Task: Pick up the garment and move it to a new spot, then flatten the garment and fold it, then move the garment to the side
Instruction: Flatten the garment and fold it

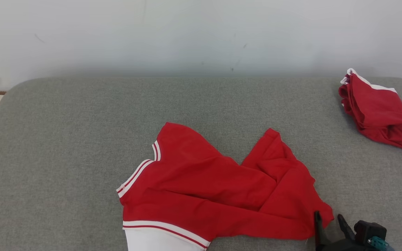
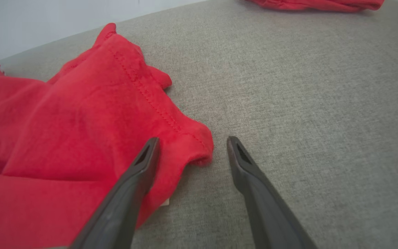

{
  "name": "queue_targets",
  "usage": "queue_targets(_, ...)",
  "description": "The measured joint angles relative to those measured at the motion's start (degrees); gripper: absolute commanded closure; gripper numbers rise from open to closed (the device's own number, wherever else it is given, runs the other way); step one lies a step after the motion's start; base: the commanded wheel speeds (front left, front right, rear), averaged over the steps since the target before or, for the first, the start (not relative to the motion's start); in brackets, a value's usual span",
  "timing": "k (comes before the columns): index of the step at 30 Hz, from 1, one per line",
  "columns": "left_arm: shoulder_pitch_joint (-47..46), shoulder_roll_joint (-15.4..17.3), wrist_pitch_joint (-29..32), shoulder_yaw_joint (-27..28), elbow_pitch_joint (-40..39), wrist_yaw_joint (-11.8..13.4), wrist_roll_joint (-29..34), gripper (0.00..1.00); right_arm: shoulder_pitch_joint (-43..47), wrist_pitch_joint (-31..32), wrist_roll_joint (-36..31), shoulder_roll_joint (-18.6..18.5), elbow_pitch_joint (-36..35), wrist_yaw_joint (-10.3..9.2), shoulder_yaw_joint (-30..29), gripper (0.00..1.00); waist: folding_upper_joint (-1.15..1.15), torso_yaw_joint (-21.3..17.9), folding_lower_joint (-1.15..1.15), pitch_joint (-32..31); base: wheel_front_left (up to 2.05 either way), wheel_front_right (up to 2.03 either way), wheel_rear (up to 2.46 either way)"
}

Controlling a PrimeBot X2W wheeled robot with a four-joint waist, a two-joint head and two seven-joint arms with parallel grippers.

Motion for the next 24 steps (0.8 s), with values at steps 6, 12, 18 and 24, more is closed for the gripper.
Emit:
queue_targets(6, -1.2, 0.0, 0.0, -1.5, 3.2, -1.0, -2.1, 0.0, -2.8, -0.5, 0.5, 0.2, 5.8, 0.0, 0.2, 0.0, 0.0, 0.0, 0.0, 0.6, 0.0, 0.0, 0.0)
queue_targets(12, -2.6, 0.0, -0.1, -3.4, 5.7, -2.0, -3.9, 1.0, -5.1, -1.7, 1.3, 0.4, 9.8, -0.01, 1.0, 1.0, 0.0, 0.2, 0.0, 0.5, 0.0, 0.0, 0.0)
queue_targets(18, -2.9, 0.0, -0.1, -3.7, 5.9, -1.8, -3.5, 1.0, -5.5, -2.3, 1.5, 0.7, 10.1, 0.0, 1.8, 1.0, 0.0, 0.4, 0.0, -0.4, 0.0, 0.0, 0.0)
queue_targets(24, -1.1, 0.0, -0.1, -1.6, 0.6, -1.5, -0.7, 1.0, -1.5, -2.5, 2.7, 0.1, 3.7, 0.0, 2.0, 1.0, 0.0, 0.9, 0.0, -1.7, 0.0, 0.0, 0.0)
